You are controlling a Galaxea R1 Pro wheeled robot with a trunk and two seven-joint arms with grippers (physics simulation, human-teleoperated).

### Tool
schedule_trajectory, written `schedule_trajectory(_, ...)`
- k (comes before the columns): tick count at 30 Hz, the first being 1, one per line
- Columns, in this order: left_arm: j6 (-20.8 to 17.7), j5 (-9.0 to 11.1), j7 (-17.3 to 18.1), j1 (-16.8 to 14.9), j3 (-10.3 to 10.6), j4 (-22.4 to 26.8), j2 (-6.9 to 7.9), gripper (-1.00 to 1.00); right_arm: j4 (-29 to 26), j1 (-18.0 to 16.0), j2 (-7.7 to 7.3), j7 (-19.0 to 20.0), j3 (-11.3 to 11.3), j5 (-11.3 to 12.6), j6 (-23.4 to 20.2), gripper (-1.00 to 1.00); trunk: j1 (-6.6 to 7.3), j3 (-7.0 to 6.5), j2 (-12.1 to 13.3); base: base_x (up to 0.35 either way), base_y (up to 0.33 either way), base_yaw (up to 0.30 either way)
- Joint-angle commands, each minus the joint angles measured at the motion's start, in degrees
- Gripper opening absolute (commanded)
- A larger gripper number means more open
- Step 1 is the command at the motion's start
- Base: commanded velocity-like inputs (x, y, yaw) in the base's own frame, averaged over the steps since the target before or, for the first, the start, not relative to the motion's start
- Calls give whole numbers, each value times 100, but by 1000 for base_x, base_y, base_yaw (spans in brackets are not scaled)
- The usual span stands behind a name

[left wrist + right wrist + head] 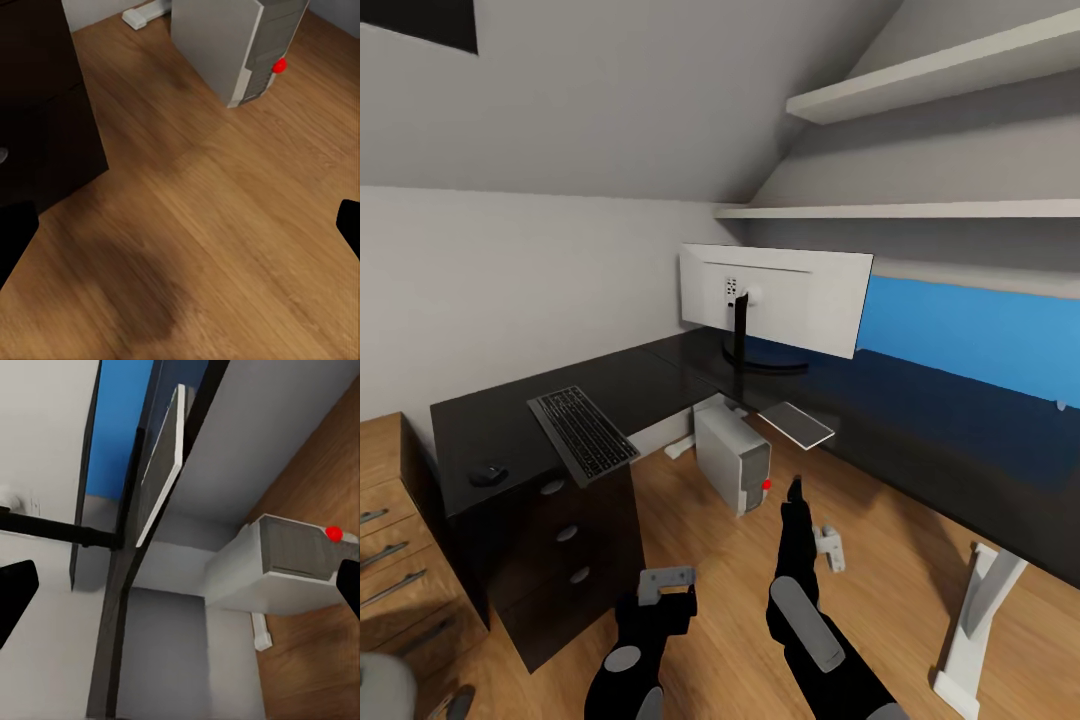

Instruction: In the bedroom, organize the workspace by keeping the computer under the desk, ensuring the monitor is on the desk, placing the keyboard on the desk next to the monitor, placing the mouse on the desk next to the keyboard, moving the folder from the swivel chair onto the desk next to the mouse, stacking the notebook on top of the folder with the pen on top of the notebook, and positioning the swivel chair next to the desk.

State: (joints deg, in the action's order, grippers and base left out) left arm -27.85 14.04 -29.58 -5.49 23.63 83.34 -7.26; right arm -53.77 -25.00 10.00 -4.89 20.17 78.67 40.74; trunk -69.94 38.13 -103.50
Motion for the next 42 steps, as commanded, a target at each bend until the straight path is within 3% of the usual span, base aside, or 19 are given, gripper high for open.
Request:
schedule_trajectory(1, -13, 60, -53, -5, 12, 7, 1, 100, 25, -5, 0, -45, 9, -25, 22, 100, 1, 6, -3, 0, 0, 0)
schedule_trajectory(4, -16, 88, -48, -5, 18, 22, -5, 100, 101, -5, 0, -41, 8, -33, 22, 100, 1, 6, -3, 0, 0, 0)
schedule_trajectory(11, -34, 396, -40, -5, 27, 68, -6, 100, 249, -5, -22, -39, 12, -43, 15, 100, 1, 6, -3, 0, 0, 0)
schedule_trajectory(12, -36, 468, -41, -5, 61, 79, 6, 100, 558, -14, -47, -38, 12, -41, -1, 100, 1, 6, -3, 0, 0, 0)
schedule_trajectory(24, -36, 468, -52, -5, 233, 63, 16, 100, 735, -49, -64, -38, 5, -53, 7, 100, 1, 6, -3, 187, 0, 0)
schedule_trajectory(42, -36, 460, -53, -5, 247, 59, 22, 100, 736, -49, -86, -38, 5, -53, 12, 100, 1, 6, -3, 99, -76, 0)
